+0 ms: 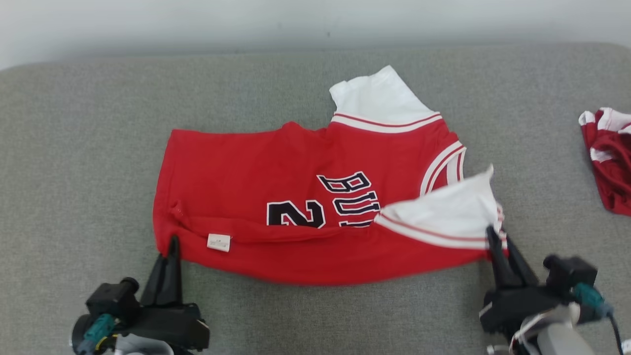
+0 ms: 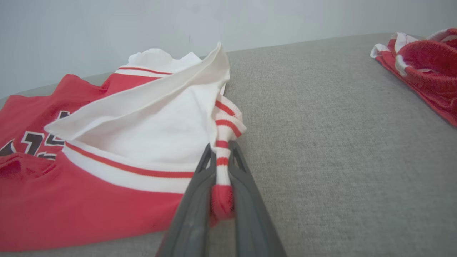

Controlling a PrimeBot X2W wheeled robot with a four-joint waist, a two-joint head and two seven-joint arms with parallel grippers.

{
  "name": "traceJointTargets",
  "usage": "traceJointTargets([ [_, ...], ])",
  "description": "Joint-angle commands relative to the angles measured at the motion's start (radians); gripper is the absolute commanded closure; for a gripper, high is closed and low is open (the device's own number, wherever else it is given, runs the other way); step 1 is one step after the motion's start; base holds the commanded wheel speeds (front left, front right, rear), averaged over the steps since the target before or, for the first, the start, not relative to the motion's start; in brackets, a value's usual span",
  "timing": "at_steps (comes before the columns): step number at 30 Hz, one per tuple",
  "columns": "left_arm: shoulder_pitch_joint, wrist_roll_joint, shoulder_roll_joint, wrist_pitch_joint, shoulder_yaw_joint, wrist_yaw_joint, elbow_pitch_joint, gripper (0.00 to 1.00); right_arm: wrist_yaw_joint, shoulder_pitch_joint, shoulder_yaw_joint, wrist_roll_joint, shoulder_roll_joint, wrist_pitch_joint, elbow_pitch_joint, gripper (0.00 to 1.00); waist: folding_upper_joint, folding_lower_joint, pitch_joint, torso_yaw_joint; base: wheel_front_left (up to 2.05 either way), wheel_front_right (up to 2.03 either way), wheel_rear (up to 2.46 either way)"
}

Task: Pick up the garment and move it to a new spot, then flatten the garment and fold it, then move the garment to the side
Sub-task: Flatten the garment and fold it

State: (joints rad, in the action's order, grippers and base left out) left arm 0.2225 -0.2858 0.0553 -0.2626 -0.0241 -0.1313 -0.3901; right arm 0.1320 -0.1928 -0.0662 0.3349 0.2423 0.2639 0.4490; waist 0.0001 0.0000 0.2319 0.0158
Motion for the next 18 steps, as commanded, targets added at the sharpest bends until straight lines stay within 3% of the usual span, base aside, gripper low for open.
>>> traceJointTargets([
  [1, -0.008, 0.006, 0.011, -0.003, 0.009, 0.002, 0.009, 1.0, -0.003, -0.027, 0.001, 0.014, 0.006, -0.001, 0.001, 1.0, -0.0001, 0.0, -0.025, -0.002, 0.0, 0.0, 0.0],
  [9, -0.061, 0.02, 0.016, -0.003, 0.039, 0.001, 0.027, 1.0, -0.003, -0.077, -0.029, 0.058, 0.018, -0.001, 0.088, 1.0, -0.0001, 0.0, -0.153, -0.014, 0.0, 0.0, 0.0],
  [18, -0.212, 0.014, 0.007, -0.003, 0.081, 0.002, -0.009, 1.0, -0.003, 0.046, -0.058, 0.082, 0.004, -0.001, 0.154, 1.0, -0.0001, 0.0, -0.261, -0.03, 0.0, 0.0, 0.0],
])
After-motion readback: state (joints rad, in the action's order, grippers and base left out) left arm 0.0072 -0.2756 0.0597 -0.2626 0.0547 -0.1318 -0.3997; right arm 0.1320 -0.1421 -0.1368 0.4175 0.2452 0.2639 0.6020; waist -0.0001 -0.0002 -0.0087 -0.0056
